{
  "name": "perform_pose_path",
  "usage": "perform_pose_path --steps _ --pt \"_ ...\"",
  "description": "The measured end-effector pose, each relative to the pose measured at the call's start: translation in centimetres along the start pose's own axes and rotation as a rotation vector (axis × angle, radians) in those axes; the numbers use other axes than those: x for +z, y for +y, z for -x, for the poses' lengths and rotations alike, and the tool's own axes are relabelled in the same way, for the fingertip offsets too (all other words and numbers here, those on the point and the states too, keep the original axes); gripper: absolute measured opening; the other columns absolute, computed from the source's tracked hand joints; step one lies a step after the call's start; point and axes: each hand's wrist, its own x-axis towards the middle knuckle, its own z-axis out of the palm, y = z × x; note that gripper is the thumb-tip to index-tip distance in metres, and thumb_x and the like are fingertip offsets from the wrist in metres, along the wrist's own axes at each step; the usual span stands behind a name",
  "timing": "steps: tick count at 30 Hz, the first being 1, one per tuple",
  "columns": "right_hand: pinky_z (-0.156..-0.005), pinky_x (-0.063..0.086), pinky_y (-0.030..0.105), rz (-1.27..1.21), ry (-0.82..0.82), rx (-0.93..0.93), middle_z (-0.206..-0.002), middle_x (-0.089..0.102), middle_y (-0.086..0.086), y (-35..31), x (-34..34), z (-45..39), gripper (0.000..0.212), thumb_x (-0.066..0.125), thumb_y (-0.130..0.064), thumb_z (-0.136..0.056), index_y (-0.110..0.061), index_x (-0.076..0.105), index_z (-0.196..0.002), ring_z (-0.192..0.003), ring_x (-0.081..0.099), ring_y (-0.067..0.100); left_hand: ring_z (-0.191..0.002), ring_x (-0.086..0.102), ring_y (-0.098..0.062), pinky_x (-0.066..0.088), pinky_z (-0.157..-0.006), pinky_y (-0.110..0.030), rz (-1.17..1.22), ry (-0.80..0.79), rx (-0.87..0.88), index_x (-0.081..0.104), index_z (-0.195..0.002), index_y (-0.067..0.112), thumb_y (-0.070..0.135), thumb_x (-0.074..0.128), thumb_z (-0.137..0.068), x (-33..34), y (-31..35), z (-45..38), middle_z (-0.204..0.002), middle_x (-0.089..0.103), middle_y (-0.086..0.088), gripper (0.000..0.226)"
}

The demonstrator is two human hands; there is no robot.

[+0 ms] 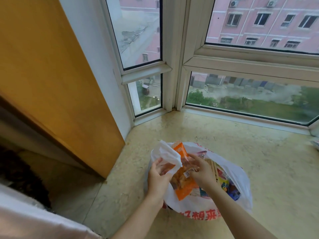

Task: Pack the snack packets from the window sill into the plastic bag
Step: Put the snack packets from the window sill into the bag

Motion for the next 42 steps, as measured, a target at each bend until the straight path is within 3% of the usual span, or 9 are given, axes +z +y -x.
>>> perform_pose_path --steps 4,9,13,18,21,25,29,34,42 --pt "-0.065 0.053 0.025 -0.003 -0.014 -0.035 -0.113 0.066 -0.008 -0.2 0.9 -1.4 0.063 0.057 0.004 -0.082 -0.032 0.052 -0.133 -0.099 0.064 0.012 -0.087 0.067 -0.008 0.048 -0.064 -0.016 0.014 -0.181 -0.133 0.058 -0.125 0.004 -0.021 0.041 -0.08 -0.7 1.5 0.0 -0.096 0.074 -0.005 0.054" --pt "-0.075 0.058 0.035 -0.132 0.045 -0.057 -0.101 0.069 -0.011 0.2 1.6 -1.2 0.053 0.07 -0.004 -0.08 -0.029 0.057 -0.126 -0.091 0.067 0.009 -0.081 0.055 -0.004 0.039 -0.067 -0.018 -0.144 -0.466 -0.317 0.062 -0.115 0.014 0.016 0.071 -0.073 -1.1 2.9 0.8 -0.1 0.059 0.006 0.043" --pt "-0.078 0.055 0.029 -0.215 0.101 -0.019 -0.101 0.069 -0.008 0.1 3.2 -1.0 0.052 0.072 0.0 -0.077 -0.033 0.059 -0.116 -0.094 0.066 0.009 -0.125 0.043 -0.018 0.044 -0.098 -0.033 -0.609 -0.15 -0.266 0.038 -0.132 0.027 0.071 0.075 -0.056 0.1 0.9 -0.2 -0.137 0.042 0.003 0.096" --pt "-0.074 0.059 0.037 -0.257 0.156 -0.041 -0.108 0.068 -0.003 0.7 3.1 -1.0 0.064 0.063 0.009 -0.079 -0.038 0.054 -0.121 -0.098 0.066 0.013 -0.12 0.046 -0.023 0.029 -0.102 -0.039 -1.152 0.026 -0.016 0.06 -0.103 0.021 0.066 0.047 -0.086 0.5 0.0 -1.6 -0.107 0.059 -0.001 0.05" --pt "-0.07 0.057 0.023 -0.221 0.213 -0.084 -0.108 0.068 -0.009 1.5 2.1 -0.3 0.061 0.06 0.008 -0.085 -0.036 0.051 -0.127 -0.102 0.064 0.004 -0.088 0.063 -0.024 0.044 -0.086 -0.037 -0.651 -0.047 -0.164 0.066 -0.078 0.014 0.039 0.05 -0.096 0.4 0.6 -1.2 -0.076 0.065 -0.001 0.035" --pt "-0.071 0.056 0.023 -0.159 0.294 -0.081 -0.111 0.061 -0.022 1.8 2.4 0.0 0.07 0.055 0.001 -0.091 -0.043 0.033 -0.141 -0.1 0.061 -0.003 -0.059 0.063 -0.022 0.053 -0.062 -0.032 0.063 -0.092 -0.101 0.063 -0.1 0.013 0.02 0.045 -0.1 -0.4 4.0 0.3 -0.073 0.069 -0.01 0.019" --pt "-0.095 0.05 0.034 0.09 0.056 -0.164 -0.14 0.046 -0.012 2.3 5.0 0.6 0.068 0.047 -0.013 -0.097 -0.046 0.015 -0.147 -0.127 0.046 0.01 -0.059 0.062 -0.018 0.052 -0.06 -0.031 0.057 -0.21 0.016 0.057 -0.115 0.02 0.012 0.052 -0.097 -1.2 6.5 1.4 -0.088 0.072 -0.008 0.02" --pt "-0.113 -0.014 0.034 0.878 -0.089 -0.17 -0.158 -0.012 -0.002 4.8 6.3 1.0 0.069 0.028 -0.046 -0.101 -0.023 -0.018 -0.146 -0.139 -0.023 0.015 -0.062 0.063 -0.017 0.054 -0.059 -0.027 0.139 -0.31 0.03 0.06 -0.117 0.012 0.004 0.058 -0.091 -2.8 7.4 2.4 -0.094 0.07 -0.007 0.027" --pt "-0.116 -0.005 0.037 0.89 -0.154 -0.248 -0.16 0.008 -0.002 2.3 4.0 0.8 0.063 0.039 -0.038 -0.1 -0.025 0.009 -0.153 -0.147 -0.001 0.018 -0.069 0.068 -0.019 0.058 -0.069 -0.029 0.195 -0.326 0.007 0.058 -0.12 0.017 0.003 0.055 -0.092 -3.5 7.8 2.4 -0.109 0.071 -0.013 0.032"
